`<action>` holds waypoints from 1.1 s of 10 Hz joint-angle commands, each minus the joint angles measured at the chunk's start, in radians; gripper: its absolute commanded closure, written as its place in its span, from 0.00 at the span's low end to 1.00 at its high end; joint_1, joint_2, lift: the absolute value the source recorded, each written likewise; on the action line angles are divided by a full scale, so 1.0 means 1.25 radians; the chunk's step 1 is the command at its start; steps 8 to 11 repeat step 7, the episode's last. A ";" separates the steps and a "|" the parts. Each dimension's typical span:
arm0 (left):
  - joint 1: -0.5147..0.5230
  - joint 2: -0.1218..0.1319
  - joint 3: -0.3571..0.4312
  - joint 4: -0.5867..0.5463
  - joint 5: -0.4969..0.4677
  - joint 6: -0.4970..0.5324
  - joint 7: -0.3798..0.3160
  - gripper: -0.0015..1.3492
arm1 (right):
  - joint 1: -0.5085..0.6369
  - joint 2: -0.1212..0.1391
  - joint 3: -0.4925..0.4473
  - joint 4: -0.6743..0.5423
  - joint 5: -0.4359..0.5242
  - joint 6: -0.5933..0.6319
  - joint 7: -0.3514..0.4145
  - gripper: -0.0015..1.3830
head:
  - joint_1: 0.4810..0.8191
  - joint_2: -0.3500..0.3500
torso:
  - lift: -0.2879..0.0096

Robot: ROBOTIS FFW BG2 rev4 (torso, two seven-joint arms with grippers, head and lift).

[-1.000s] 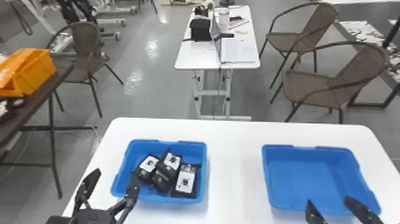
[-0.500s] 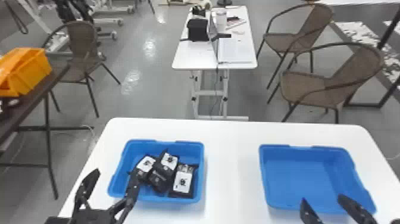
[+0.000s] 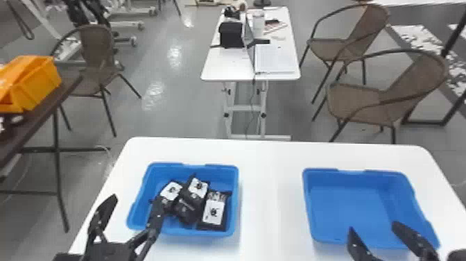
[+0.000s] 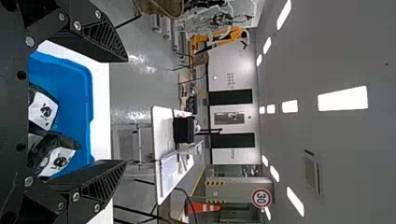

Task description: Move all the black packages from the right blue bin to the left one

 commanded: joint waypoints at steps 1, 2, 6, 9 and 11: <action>0.000 -0.003 0.000 0.005 0.004 -0.008 0.000 0.21 | -0.001 0.001 0.001 0.005 -0.010 0.000 -0.001 0.15 | 0.63 0.63 | 0.97; 0.000 -0.003 0.001 0.005 0.004 -0.014 0.001 0.21 | 0.001 0.001 0.001 0.004 -0.008 -0.001 -0.001 0.15 | 0.63 0.63 | 0.97; -0.001 -0.003 -0.004 0.012 0.012 -0.024 0.001 0.21 | 0.001 0.001 0.001 0.006 -0.010 -0.005 -0.006 0.15 | 0.63 0.64 | 0.97; -0.001 -0.003 -0.009 0.012 0.019 -0.018 0.001 0.21 | 0.001 0.001 0.001 0.007 -0.011 -0.005 -0.007 0.15 | 0.63 0.63 | 0.97; -0.001 -0.003 -0.009 0.012 0.019 -0.018 0.001 0.21 | 0.001 0.001 0.001 0.007 -0.011 -0.005 -0.007 0.15 | 0.63 0.63 | 0.97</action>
